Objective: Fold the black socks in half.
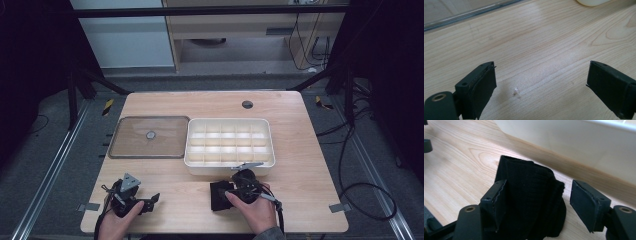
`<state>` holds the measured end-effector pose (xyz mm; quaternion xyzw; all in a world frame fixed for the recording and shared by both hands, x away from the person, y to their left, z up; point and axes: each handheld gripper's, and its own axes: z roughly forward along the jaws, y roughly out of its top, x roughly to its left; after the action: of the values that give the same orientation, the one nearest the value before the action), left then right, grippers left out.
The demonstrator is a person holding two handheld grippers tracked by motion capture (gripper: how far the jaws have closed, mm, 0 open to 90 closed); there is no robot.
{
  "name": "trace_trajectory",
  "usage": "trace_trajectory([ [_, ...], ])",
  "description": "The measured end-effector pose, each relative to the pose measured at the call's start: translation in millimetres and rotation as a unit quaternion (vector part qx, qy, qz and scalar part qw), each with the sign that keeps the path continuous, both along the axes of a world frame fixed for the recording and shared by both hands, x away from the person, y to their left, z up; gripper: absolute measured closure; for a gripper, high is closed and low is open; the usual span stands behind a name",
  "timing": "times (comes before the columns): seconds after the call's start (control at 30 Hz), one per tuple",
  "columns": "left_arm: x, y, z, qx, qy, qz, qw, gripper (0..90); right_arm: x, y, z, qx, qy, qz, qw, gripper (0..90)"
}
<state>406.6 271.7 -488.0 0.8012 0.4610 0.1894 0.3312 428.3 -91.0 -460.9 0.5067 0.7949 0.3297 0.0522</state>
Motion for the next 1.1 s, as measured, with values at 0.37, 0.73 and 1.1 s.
trace_trajectory([
  [0.37, 2.4, 0.9, -5.0, -0.003, 0.004, 0.003, 1.0000, 8.1, 5.4, 3.2, -18.7, -0.001, 0.017, -0.005, 0.9998, 30.2],
  [0.73, 2.2, 1.4, -6.0, -0.002, 0.007, 0.000, 1.0000, 8.1, 5.0, 4.1, -22.5, 0.010, 0.022, 0.003, 0.9997, 39.4],
  [1.1, 2.7, 3.6, -6.1, -0.003, 0.005, 0.006, 1.0000, 6.6, 4.3, 4.9, -23.4, 0.017, 0.025, 0.018, 0.9994, 49.7],
])
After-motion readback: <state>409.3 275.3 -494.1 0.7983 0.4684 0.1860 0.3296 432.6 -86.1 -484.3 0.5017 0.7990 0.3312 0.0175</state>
